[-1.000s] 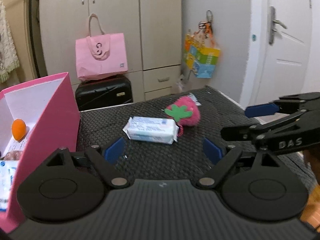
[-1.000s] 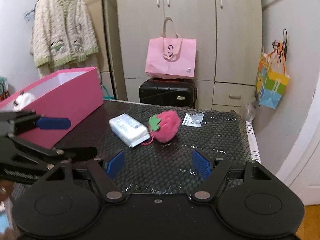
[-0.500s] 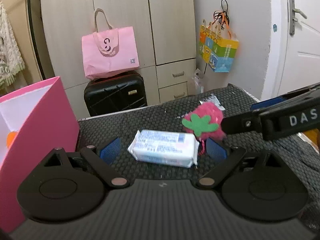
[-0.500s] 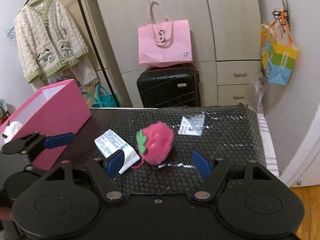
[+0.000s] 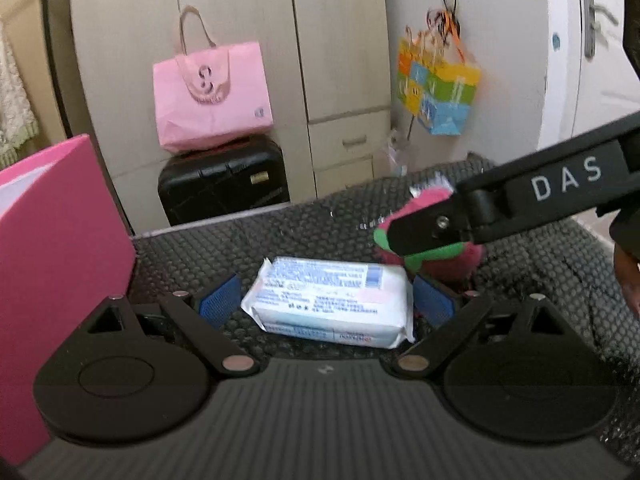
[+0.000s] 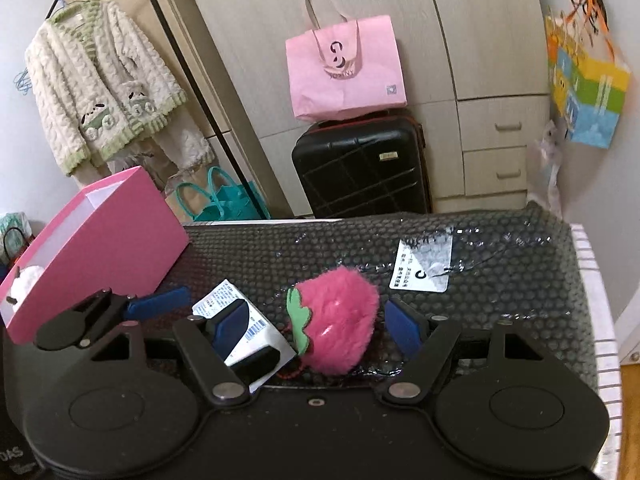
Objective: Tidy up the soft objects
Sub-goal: 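Grasp the white wipe pack with the left gripper while the right grasps the pink strawberry plush, then lift the white pack and strawberry plush and carry both over the pink box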
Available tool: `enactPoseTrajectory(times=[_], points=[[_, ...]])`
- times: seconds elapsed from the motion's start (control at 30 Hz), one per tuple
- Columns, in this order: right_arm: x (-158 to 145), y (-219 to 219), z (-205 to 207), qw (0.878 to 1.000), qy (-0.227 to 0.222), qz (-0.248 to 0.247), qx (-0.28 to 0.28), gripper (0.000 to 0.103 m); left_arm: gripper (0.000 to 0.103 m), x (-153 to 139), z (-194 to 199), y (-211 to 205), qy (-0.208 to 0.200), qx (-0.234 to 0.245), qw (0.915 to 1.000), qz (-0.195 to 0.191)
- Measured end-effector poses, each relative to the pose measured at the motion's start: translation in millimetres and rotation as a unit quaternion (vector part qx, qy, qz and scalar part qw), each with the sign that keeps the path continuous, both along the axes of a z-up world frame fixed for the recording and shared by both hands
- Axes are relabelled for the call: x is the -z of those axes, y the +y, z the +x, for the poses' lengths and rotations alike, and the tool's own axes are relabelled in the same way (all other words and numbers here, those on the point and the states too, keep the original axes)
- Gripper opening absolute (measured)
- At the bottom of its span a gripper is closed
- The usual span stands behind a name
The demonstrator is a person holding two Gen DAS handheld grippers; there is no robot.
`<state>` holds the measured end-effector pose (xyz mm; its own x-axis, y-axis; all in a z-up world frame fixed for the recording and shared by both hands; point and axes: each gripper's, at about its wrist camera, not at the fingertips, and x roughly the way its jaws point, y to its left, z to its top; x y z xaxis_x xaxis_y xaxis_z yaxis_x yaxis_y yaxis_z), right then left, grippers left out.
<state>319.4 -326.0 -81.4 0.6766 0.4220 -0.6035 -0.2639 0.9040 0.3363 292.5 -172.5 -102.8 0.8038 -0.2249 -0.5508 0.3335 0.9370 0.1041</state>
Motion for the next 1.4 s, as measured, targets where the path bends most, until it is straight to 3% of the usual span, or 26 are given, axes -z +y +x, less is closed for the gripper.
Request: enactPoseTrajectory(times=[0.13,0.2,0.23,0.27,0.5,0.87,1.07,1.27,1.4], points=[[10.4,-0.7,4.7,1.000,0.010,0.015,0.008,0.075,0.095,1.6,4.4,-1.1,0.013,-0.007,0.9999,0.003],[12.6,1.1,4.0,1.000,0.010,0.014,0.005,0.059,0.093,1.0,6.2,0.3,0.018,-0.009,0.9998,-0.002],[13.2,1.4,3.8,1.000,0.009,0.011,0.005,0.046,0.086,0.8,6.9,0.7,0.023,-0.010,0.9997,-0.004],[13.8,1.8,2.9,1.000,0.010,0.009,0.004,0.041,0.084,0.4,8.5,1.9,0.028,-0.009,0.9995,-0.009],[8.4,7.5,-11.3,0.999,-0.013,-0.031,0.002,0.039,0.080,-3.1,4.6,5.6,0.041,-0.012,0.9990,-0.016],[1.1,0.7,-43.1,0.997,-0.036,-0.052,0.031,0.040,0.080,-10.5,-8.0,20.7,0.079,-0.016,0.9948,-0.061],[0.0,6.9,-72.6,0.992,-0.067,-0.091,0.061,0.040,0.080,-16.2,-32.5,28.1,0.053,-0.017,0.9961,-0.068],[2.4,-6.2,-98.3,0.994,-0.037,-0.044,0.091,0.041,0.081,-20.4,-54.6,40.1,0.061,-0.020,0.9938,-0.092],[3.9,0.1,-119.3,0.992,-0.053,-0.060,0.101,0.041,0.081,-21.5,-71.5,45.5,0.051,-0.013,0.9937,-0.099]])
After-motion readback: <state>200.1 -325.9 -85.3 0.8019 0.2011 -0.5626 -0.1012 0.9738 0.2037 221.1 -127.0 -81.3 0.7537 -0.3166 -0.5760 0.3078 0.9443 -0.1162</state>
